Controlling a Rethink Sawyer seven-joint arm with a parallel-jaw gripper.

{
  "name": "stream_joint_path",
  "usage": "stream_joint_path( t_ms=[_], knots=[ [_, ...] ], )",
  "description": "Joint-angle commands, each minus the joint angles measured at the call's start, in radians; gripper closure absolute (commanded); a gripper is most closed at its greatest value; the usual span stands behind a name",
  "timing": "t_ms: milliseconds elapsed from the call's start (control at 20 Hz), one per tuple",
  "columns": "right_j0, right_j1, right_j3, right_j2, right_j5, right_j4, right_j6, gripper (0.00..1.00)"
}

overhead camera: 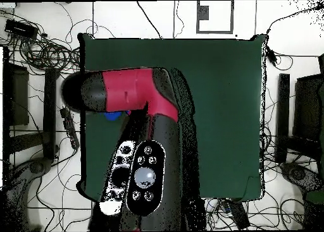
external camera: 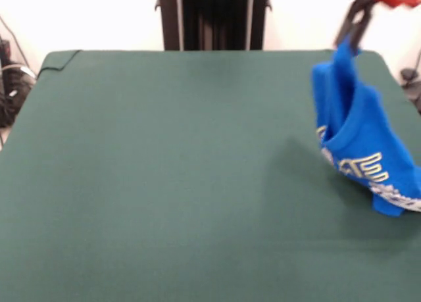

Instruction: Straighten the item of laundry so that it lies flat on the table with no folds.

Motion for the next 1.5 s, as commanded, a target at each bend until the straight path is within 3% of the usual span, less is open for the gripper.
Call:
stream_joint_path(
  t_ms=[50,450,650,1150,1500],
  knots=[
    [-0.071,0.056,0.139,0.039,-0.092,-0.097,-0.134,1.00],
    [-0.169,0.099,0.133,0.079,-0.193,-0.186,-0.188,1.00],
    [-0.245,0.133,0.125,0.129,-0.210,-0.189,-0.221,1.00],
    [-0.356,0.309,-0.033,0.157,-0.342,-0.273,-0.192,1.00],
    [-0.425,0.321,-0.043,0.187,-0.348,-0.311,-0.260,1.00]
  ],
)
